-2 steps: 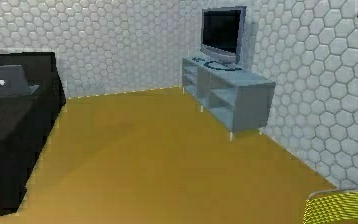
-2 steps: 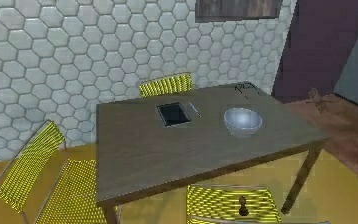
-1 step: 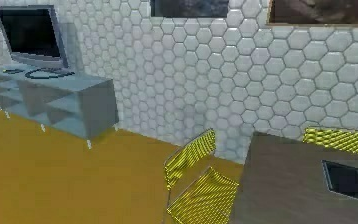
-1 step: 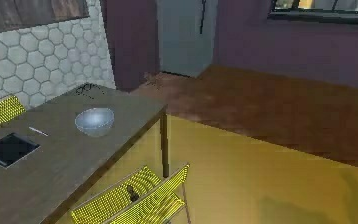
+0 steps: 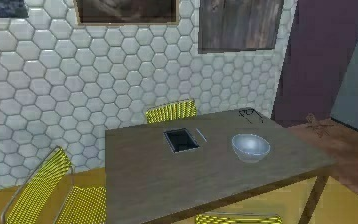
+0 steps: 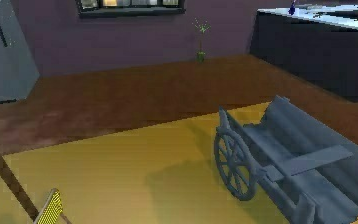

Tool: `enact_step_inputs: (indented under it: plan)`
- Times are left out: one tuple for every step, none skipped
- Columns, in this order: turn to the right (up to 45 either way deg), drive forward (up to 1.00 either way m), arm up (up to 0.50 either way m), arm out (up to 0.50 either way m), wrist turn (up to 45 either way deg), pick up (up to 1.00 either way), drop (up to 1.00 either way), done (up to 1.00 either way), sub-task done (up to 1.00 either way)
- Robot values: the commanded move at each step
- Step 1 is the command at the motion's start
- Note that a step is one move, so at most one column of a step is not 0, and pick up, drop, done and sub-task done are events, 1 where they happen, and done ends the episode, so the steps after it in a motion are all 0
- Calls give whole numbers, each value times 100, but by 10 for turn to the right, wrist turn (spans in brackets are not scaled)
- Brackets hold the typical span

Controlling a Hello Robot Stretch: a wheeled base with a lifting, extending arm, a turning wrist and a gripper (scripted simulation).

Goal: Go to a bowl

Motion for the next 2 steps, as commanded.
enact_step_inputs:
  plan:
    - [210,0,0,0,0,0,0,0,0]
    - [0,0,0,0,0,0,0,100,0]
